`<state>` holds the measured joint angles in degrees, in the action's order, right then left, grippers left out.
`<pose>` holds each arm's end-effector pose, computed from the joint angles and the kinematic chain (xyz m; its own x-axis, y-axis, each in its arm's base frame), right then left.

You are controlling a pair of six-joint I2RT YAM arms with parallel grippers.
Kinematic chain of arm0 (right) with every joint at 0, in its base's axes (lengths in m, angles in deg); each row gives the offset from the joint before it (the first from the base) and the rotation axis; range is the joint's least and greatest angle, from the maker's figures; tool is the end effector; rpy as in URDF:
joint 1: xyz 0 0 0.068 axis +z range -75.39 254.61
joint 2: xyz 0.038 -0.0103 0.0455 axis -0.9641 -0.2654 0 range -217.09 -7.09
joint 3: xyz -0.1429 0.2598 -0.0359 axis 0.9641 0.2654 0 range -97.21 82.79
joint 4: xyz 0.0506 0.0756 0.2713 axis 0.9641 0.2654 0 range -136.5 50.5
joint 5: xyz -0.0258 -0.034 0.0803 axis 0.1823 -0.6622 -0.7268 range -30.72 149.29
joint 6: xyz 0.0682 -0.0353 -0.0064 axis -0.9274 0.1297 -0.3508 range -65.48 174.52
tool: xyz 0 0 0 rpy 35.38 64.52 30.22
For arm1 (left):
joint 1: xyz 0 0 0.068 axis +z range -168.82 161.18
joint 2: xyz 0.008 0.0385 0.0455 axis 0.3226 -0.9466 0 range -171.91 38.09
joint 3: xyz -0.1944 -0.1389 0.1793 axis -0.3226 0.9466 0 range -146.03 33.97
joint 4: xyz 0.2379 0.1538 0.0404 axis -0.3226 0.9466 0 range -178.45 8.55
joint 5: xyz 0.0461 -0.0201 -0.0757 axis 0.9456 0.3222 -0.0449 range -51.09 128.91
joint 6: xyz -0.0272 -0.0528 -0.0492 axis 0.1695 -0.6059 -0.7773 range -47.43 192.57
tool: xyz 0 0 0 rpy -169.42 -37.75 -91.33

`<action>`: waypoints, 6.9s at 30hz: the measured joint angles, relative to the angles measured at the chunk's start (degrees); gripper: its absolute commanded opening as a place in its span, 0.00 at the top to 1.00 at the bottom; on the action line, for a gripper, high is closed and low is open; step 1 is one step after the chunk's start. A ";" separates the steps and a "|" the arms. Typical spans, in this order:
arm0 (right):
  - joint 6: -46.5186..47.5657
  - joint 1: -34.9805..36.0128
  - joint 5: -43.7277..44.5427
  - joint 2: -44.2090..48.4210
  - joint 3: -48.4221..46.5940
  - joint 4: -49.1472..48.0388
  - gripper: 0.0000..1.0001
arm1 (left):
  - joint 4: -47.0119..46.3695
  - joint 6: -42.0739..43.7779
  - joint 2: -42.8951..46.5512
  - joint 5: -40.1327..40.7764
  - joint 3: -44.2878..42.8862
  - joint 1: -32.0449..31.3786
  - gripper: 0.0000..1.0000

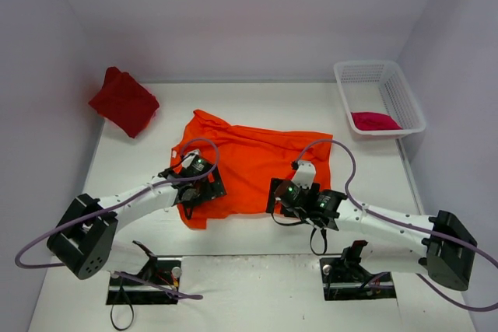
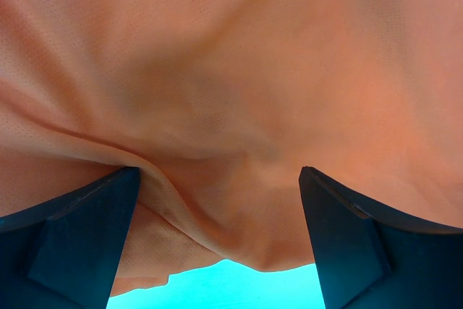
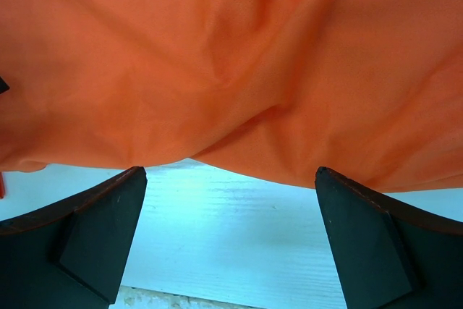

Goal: Fold and stack the t-shirts
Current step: Flatten out the tshirt

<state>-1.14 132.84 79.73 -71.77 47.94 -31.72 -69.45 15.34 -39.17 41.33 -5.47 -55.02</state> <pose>0.1549 0.2067 0.1983 -0.7583 0.2450 -0.6042 -0.0702 0.8906 0.4493 0.2302 -0.1650 0.1614 -0.8462 -0.4217 -0.3258 -0.2585 0.8594 -0.4411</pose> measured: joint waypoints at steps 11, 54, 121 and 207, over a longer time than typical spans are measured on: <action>-1.38 0.74 -0.31 -5.99 2.54 -4.17 0.00 | 0.17 0.22 1.31 -0.13 -0.09 1.97 0.13; -21.16 19.47 1.66 -6.80 3.61 1.51 0.00 | -7.43 7.34 1.53 -6.05 3.45 15.72 0.13; 15.19 -25.59 -1.49 -0.68 -9.60 2.27 0.01 | -10.75 13.57 -32.48 -14.49 -42.01 15.65 0.13; 14.91 -25.59 -3.48 -1.62 -5.84 -0.46 0.01 | -9.38 18.12 -47.89 -7.45 -58.77 13.75 1.00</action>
<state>13.76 107.25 76.26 -73.39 42.11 -32.18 -78.83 33.46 -87.06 33.88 -64.25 -41.28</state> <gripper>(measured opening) 0.989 0.003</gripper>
